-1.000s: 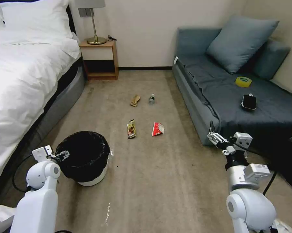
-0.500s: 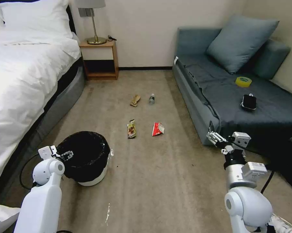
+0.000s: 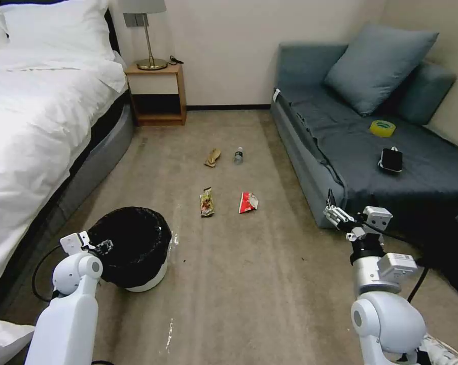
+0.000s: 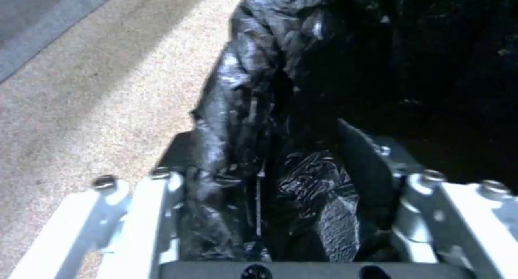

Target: Pick up the trash bin, then pick up the garbage on the floor and place it into the trash bin.

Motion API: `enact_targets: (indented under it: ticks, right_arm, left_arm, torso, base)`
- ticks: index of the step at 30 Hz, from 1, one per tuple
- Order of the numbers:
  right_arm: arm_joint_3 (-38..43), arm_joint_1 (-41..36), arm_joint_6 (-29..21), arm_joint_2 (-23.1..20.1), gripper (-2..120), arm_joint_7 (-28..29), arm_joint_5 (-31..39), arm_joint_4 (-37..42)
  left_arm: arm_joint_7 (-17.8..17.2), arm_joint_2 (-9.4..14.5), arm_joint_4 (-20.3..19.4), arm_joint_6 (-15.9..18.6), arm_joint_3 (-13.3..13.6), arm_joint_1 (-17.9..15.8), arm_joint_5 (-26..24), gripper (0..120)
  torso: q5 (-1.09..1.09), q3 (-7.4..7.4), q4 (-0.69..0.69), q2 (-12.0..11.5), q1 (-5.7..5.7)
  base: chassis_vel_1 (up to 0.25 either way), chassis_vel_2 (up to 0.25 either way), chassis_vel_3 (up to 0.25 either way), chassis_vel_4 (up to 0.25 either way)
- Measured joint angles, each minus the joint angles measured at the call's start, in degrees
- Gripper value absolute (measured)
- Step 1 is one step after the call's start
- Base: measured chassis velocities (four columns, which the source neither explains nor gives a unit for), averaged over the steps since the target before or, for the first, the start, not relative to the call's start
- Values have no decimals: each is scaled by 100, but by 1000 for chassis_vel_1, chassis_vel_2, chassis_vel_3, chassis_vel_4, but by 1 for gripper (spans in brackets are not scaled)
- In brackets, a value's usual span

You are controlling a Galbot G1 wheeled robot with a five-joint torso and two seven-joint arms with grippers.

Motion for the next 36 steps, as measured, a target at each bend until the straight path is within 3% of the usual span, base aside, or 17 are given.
enact_targets:
  ticks: [8, 13, 22, 26, 29, 30, 33, 36]
  right_arm:
    - [19, -30, 52, -20, 100, -2, -2, 12]
    - [26, -66, 77, -24, 100, -11, -8, 47]
    - [47, -133, 125, -43, 100, -33, -6, 123]
    - [79, -199, 264, -83, 100, -35, 211, 184]
    - [113, -221, 504, -134, 100, -49, 574, 265]
    - [113, -221, 504, -134, 100, -49, 574, 265]
    - [154, -217, 771, -209, 100, -96, 813, 292]
    - [167, -231, 863, -243, 100, -101, 936, 311]
  left_arm:
    - [-91, 22, -23, 4, -26, 20, -191, 18]
    - [-93, 27, -84, 13, -46, 40, -302, 5]
    - [-121, 10, -236, 31, -131, 130, -403, 5]
    - [-140, -37, -735, 58, -272, 315, -421, 4]
    - [-149, -58, -1506, 59, -397, 555, -326, 4]
    - [-149, -58, -1506, 59, -397, 555, -326, 4]
    - [-83, -74, -2153, 52, -470, 782, 3, 4]
    - [-17, -97, -2418, 48, -505, 911, 339, 4]
  torso:
    - [1, 0, 1, 0, 0]
    - [-1, 0, 0, 0, 0]
    - [-4, 1, -2, 0, 0]
    - [-2, 1, -2, 0, 0]
    - [0, 1, 0, 0, 0]
    - [0, 1, 0, 0, 0]
    - [1, 1, -1, 0, 0]
    - [1, 1, -1, 0, 0]
  base:
    - [0, 0, 0, 0]
    - [0, 0, 0, 0]
    - [0, 0, 0, 0]
    - [0, 0, 0, 0]
    - [0, 0, 0, 0]
    - [0, 0, 0, 0]
    - [0, 0, 0, 0]
    - [0, 0, 0, 0]
